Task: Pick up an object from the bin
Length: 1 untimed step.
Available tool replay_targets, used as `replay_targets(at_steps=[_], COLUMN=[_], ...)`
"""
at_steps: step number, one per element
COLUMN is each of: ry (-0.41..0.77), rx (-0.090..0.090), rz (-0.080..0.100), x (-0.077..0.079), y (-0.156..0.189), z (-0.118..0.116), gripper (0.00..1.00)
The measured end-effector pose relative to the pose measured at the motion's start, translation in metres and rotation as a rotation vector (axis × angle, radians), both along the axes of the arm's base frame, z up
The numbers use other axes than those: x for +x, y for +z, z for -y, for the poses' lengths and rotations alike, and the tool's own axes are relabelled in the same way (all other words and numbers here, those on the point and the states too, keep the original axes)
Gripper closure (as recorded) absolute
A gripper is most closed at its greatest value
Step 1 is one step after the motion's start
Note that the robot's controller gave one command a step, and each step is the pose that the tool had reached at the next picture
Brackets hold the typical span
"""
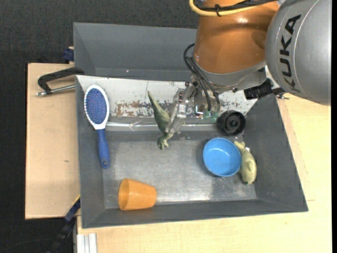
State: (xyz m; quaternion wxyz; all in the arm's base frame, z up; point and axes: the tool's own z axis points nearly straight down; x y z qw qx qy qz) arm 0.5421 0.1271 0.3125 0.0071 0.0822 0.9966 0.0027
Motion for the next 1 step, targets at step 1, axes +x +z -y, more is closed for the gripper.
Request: replay_targets(at_steps=[1], ry=[0.251], rx=[-0.004], rz=[-0.002], x=[0.0184], y=[0.0623], z=[-0.025], gripper=[1.0])
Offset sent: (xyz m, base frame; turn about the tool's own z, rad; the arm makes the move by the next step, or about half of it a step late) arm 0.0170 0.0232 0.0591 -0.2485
